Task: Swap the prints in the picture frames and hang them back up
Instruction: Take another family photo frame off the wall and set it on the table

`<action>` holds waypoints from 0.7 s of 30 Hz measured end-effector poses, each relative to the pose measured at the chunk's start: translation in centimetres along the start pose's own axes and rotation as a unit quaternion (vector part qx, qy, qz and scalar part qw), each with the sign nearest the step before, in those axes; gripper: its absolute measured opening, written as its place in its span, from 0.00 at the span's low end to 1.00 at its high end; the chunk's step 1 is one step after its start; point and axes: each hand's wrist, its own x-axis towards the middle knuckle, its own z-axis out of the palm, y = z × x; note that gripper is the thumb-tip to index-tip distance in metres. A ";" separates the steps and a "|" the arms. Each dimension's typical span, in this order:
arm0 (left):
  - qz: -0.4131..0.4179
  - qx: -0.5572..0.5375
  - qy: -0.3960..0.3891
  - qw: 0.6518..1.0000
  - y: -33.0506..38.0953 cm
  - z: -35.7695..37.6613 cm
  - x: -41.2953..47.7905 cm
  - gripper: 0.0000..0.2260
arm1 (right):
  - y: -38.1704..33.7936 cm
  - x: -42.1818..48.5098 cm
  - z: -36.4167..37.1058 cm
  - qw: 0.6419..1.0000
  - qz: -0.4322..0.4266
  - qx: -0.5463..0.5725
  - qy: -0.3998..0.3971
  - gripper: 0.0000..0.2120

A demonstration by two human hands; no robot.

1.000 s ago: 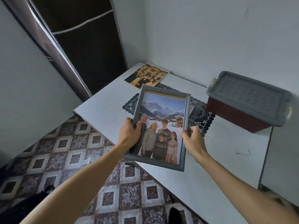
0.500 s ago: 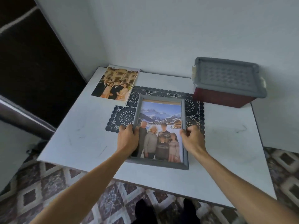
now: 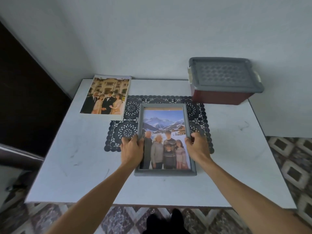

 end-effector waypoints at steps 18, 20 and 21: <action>-0.149 -0.104 0.031 0.983 0.0 0.8 0.4 0.13 | -0.3 0.7 2.9 0.994 0.060 0.007 -0.089 0.18; -0.163 -0.104 0.042 0.980 -1.1 0.3 -0.1 0.14 | -0.8 0.0 3.6 0.995 0.043 -0.005 -0.095 0.16; -0.165 -0.101 0.050 0.980 -1.8 0.0 -0.2 0.14 | -1.2 -0.5 4.0 0.995 0.034 -0.012 -0.096 0.16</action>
